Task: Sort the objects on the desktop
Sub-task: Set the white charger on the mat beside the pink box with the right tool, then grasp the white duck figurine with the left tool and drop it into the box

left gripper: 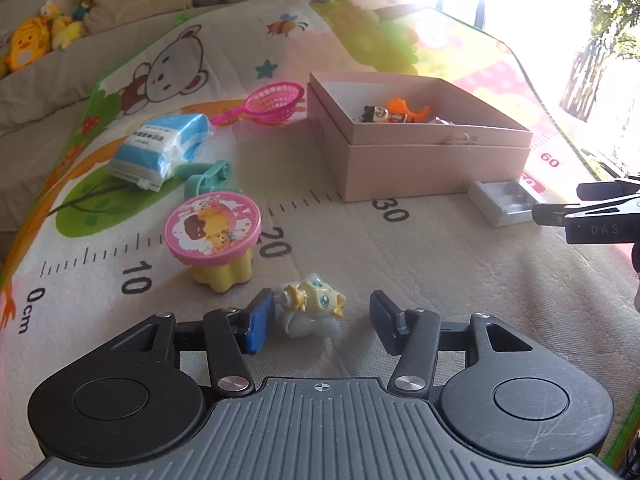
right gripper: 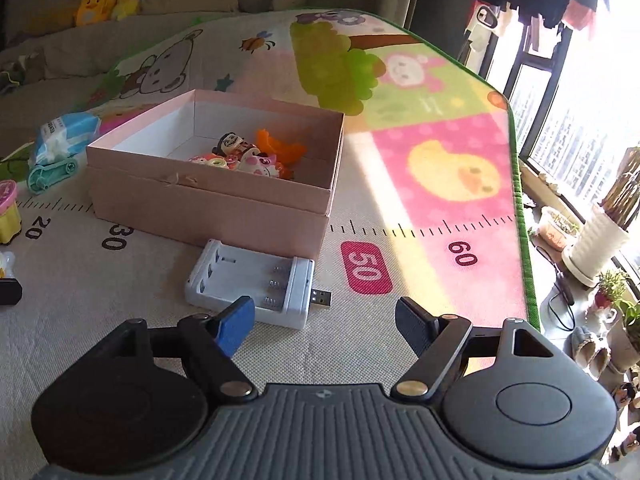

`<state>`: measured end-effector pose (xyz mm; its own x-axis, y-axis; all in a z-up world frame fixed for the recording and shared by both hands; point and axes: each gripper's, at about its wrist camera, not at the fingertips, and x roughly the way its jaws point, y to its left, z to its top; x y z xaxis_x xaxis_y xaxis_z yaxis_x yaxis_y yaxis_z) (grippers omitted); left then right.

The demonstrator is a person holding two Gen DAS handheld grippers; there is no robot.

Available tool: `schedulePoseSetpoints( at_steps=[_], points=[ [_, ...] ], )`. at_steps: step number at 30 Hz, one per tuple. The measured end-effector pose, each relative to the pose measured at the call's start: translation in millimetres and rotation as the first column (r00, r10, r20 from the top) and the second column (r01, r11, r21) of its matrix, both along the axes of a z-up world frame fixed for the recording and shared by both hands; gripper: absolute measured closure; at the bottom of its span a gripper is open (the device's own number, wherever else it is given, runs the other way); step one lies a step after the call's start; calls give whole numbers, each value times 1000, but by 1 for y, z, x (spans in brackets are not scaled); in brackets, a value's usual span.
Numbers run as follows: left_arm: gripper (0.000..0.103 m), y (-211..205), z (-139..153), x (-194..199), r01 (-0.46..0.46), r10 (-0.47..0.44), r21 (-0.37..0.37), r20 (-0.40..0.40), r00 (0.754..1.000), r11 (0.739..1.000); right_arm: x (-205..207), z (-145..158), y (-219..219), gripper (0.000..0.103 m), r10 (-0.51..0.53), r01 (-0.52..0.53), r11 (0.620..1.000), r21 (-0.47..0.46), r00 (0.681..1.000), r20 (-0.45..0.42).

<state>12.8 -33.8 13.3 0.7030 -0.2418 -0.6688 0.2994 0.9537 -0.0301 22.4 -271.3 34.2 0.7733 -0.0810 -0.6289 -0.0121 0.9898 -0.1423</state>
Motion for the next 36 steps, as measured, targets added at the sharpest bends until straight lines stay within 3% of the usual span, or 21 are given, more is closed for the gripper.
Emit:
schedulePoseSetpoints(
  at_steps=[6, 16, 20, 22, 25, 28, 31, 36],
  points=[
    [33, -2, -1, -5, 30, -30, 0, 3, 1000, 1000, -1, -3, 4, 0, 24, -22, 995, 95, 1000, -13],
    [26, -5, -2, -6, 23, -23, 18, 3, 1000, 1000, 56, -20, 12, 0, -63, 76, 986, 147, 994, -90],
    [25, -4, -1, -4, 13, -13, 22, -2, 1000, 1000, 51, -18, 14, 0, -15, 30, 985, 168, 996, -89],
    [25, -5, -1, -3, 8, -8, 25, -5, 1000, 1000, 42, -16, 18, 10, 29, -17, 990, 142, 996, -81],
    [25, -7, -1, 0, -3, 3, 35, -10, 1000, 999, 29, -12, 19, 11, 79, -63, 984, 167, 993, -90],
    [35, -8, 1, 2, -6, 7, 44, -8, 1000, 999, 14, -7, 20, 11, 107, -92, 982, 163, 991, -85],
    [57, -11, 2, 0, 3, -3, 57, 3, 1000, 998, -1, 3, 18, 11, 138, -123, 977, 172, 988, -74],
    [60, -20, 17, -9, 54, -58, 80, 50, 997, 995, -30, 31, 10, 11, 204, -195, 968, 159, 978, -47]
  ],
)
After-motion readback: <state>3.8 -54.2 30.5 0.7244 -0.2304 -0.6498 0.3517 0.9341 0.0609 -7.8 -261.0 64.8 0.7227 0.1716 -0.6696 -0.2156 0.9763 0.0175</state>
